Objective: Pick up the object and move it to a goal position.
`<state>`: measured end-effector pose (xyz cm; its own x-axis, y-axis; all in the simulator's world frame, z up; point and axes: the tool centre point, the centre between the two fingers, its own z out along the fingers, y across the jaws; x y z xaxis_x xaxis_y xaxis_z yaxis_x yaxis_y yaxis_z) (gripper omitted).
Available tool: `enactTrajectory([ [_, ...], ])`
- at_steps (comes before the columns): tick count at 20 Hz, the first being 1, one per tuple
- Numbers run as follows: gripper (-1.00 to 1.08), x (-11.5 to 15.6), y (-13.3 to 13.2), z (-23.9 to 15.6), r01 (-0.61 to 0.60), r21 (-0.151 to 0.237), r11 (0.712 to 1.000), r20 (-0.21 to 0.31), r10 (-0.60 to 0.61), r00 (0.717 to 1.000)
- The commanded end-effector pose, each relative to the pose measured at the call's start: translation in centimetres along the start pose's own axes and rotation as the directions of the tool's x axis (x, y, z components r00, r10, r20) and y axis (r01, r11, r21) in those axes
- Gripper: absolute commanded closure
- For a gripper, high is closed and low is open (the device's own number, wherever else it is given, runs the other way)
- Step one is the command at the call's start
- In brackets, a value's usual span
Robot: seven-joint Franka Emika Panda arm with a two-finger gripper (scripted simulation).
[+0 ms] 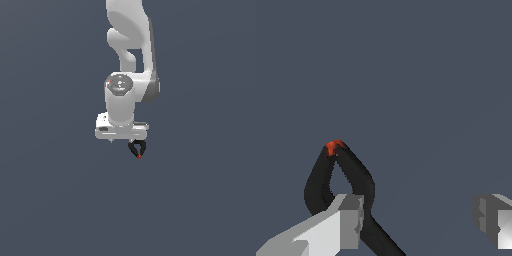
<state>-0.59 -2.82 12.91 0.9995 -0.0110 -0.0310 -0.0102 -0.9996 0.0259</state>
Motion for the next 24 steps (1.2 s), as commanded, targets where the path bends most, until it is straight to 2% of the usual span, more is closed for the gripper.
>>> enactTrajectory([
  [1, -0.60, 0.5, -1.4, 1.4, 0.007, 0.008, 1.000, -0.010, -0.007, 1.000],
  [7, -0.60, 1.6, -5.3, 5.4, 0.021, 0.035, 0.999, -0.040, -0.019, 0.999],
  [12, -0.60, 1.9, -7.4, 7.4, 0.026, 0.050, 0.998, -0.054, -0.023, 0.998],
  [24, -0.60, 2.0, -8.1, 9.1, 0.028, 0.054, 0.998, -0.057, -0.025, 0.998],
])
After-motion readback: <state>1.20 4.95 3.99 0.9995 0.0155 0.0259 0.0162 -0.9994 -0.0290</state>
